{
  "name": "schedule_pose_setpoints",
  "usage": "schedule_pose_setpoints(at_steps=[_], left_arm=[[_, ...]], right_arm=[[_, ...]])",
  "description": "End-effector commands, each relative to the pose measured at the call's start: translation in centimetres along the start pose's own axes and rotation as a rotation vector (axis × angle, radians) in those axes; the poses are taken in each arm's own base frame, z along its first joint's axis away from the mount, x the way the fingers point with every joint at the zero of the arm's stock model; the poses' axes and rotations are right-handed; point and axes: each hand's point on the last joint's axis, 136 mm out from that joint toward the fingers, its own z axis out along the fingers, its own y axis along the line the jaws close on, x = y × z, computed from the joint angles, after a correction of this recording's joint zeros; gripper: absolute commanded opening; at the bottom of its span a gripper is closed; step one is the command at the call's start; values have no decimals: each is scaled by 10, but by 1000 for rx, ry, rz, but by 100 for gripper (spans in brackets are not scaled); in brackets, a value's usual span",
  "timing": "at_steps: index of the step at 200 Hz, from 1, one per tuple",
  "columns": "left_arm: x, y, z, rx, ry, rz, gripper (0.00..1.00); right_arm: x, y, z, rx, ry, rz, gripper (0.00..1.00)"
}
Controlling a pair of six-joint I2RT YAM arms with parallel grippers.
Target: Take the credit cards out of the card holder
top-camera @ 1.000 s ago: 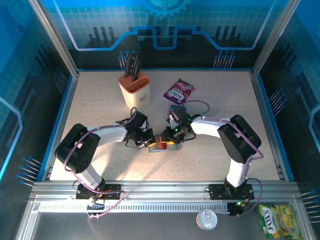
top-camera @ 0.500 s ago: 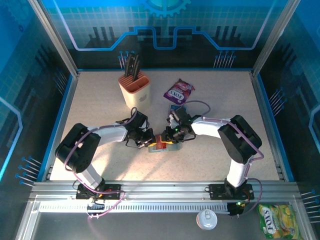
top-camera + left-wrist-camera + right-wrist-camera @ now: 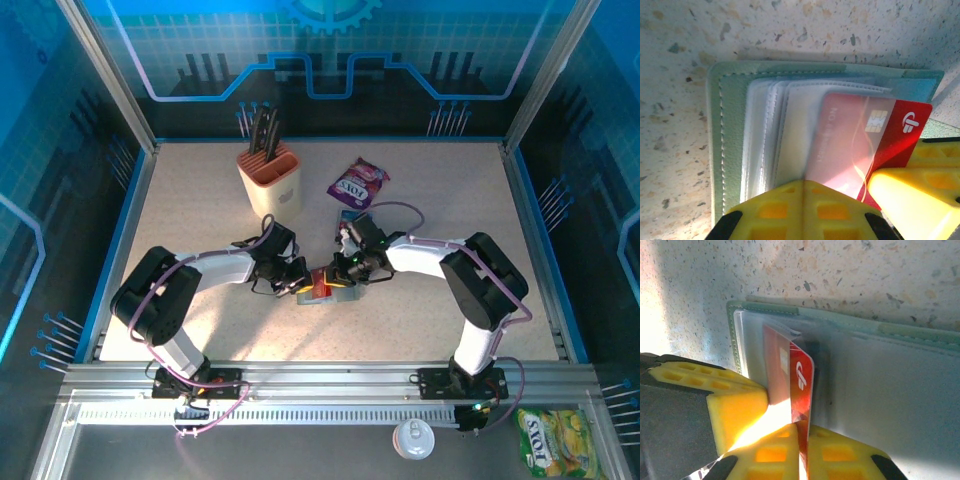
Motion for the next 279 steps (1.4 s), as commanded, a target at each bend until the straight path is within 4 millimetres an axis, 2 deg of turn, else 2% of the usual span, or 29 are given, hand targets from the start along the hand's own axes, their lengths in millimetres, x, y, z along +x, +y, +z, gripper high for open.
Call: schedule_pose_setpoints(at_steps=[1, 68, 138, 168, 204, 245, 279], left_arm=[[12, 29, 5, -99, 29, -28, 6], [13, 27, 2, -90, 24, -30, 6], [6, -1, -14, -20, -13, 5, 10], [3, -6, -20, -3, -36, 14, 11], [2, -8, -24, 1, -54, 25, 11], [0, -10, -28, 4, -71, 30, 11], [-1, -11, -29, 5, -78, 30, 11]], right_arm=[[0, -5, -9, 5, -15, -4, 11], [6, -8, -22, 27, -15, -39, 5], [-1, 6, -51, 89, -35, -180, 2], [-7, 2, -63, 168, -47, -267, 0], [-7, 4, -77, 251, 3, -529, 0], [-19, -13, -94, 447, 69, -842, 0], [-19, -11, -96, 442, 202, -1089, 0]])
